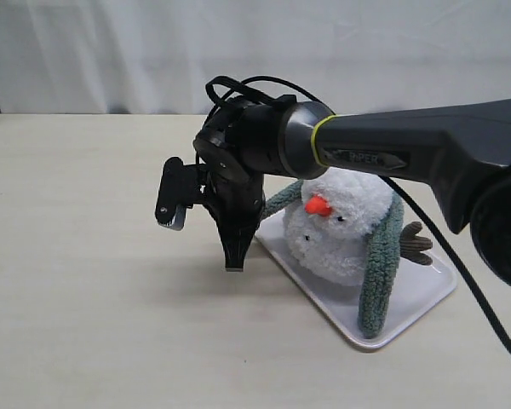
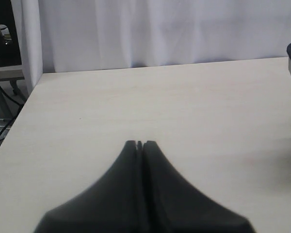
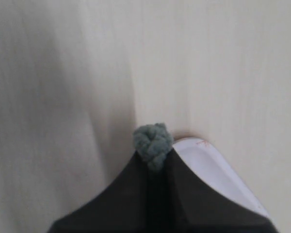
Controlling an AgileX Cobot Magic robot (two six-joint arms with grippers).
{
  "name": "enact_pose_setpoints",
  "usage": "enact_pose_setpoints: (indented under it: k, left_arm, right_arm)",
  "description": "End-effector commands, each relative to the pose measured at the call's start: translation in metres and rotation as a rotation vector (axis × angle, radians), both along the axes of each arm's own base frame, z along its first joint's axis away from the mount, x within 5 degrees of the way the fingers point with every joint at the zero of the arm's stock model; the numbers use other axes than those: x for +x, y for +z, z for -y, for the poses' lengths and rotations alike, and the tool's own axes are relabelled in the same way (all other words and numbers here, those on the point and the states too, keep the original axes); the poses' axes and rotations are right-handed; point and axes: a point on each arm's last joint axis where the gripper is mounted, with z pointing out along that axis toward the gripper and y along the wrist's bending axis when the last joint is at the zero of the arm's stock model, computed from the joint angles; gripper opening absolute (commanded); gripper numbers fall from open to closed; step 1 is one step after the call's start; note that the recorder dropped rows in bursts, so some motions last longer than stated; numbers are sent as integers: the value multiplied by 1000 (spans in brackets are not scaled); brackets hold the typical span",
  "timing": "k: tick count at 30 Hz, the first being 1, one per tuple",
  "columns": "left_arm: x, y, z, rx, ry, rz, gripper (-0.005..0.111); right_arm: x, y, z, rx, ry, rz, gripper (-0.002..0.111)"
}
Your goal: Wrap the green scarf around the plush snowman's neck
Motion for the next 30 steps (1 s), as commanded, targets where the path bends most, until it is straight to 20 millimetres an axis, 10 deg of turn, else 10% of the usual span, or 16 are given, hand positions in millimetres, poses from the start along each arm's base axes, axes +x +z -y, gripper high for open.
enact_pose_setpoints:
  k: [1, 30]
  left_arm:
    - [0, 0, 0, -5, 0, 7, 0]
    - [0, 0, 0, -5, 0, 7, 0]
  right_arm:
    - [-1, 1, -1, 8, 7, -6, 4]
    - [-7, -1, -10, 111, -1, -75, 4]
